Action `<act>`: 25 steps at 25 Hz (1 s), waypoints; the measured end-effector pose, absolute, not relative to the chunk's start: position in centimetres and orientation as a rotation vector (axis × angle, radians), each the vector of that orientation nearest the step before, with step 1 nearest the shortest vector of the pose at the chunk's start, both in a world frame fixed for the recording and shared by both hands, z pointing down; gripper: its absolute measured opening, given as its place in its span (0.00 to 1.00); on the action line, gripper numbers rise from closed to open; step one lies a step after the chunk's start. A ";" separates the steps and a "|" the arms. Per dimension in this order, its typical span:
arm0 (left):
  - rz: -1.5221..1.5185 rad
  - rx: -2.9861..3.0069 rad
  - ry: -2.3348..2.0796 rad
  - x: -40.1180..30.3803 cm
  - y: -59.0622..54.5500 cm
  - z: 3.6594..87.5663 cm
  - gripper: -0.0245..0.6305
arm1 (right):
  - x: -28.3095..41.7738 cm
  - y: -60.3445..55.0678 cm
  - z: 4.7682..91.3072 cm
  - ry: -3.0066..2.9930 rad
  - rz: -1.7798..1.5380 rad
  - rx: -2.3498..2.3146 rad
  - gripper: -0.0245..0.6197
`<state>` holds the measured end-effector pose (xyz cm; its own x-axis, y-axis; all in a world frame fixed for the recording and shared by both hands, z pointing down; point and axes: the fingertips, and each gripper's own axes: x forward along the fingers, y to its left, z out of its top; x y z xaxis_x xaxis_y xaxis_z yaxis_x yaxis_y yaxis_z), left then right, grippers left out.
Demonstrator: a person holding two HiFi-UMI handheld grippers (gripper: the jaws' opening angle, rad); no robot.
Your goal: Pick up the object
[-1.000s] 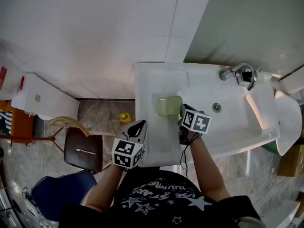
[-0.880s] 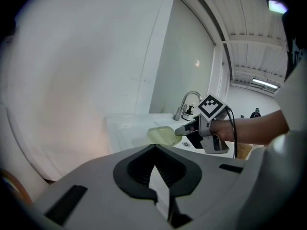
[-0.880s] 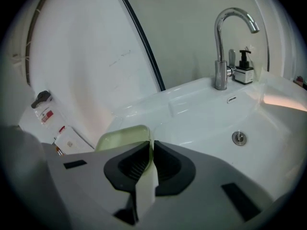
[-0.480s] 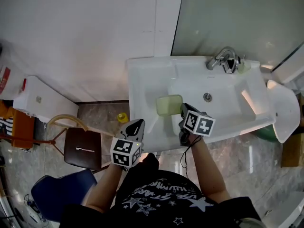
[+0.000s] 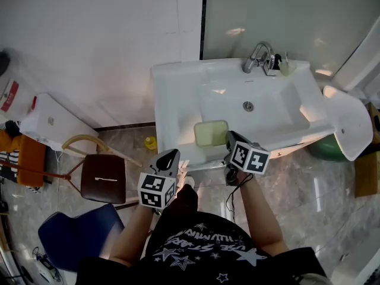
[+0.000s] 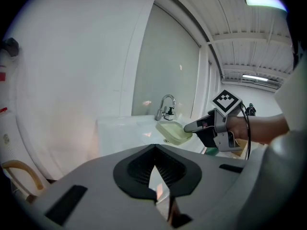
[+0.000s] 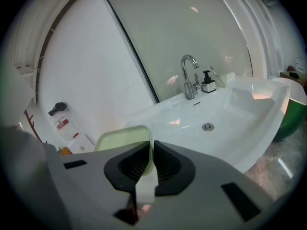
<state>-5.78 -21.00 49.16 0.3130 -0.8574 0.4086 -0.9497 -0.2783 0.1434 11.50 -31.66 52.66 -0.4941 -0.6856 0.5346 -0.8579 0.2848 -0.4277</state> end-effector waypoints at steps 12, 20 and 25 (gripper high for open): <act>0.404 2.152 -1.622 -2.6 -9.3 50.3 0.06 | 14.9 -20.6 54.9 -2.305 1.075 1.372 0.09; 0.422 2.149 -1.630 -3.1 -5.8 50.5 0.06 | 15.0 -17.4 55.5 -2.319 1.060 1.359 0.09; 0.393 2.169 -1.610 -3.5 -4.9 49.8 0.06 | 14.8 -15.7 54.5 -2.309 1.006 1.379 0.09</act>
<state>-3.49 -4.87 49.82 0.2938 -0.8403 0.4557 -0.9557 -0.2499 0.1554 14.83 -15.75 54.48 -0.5106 -0.6647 0.5453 -0.8520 0.3059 -0.4250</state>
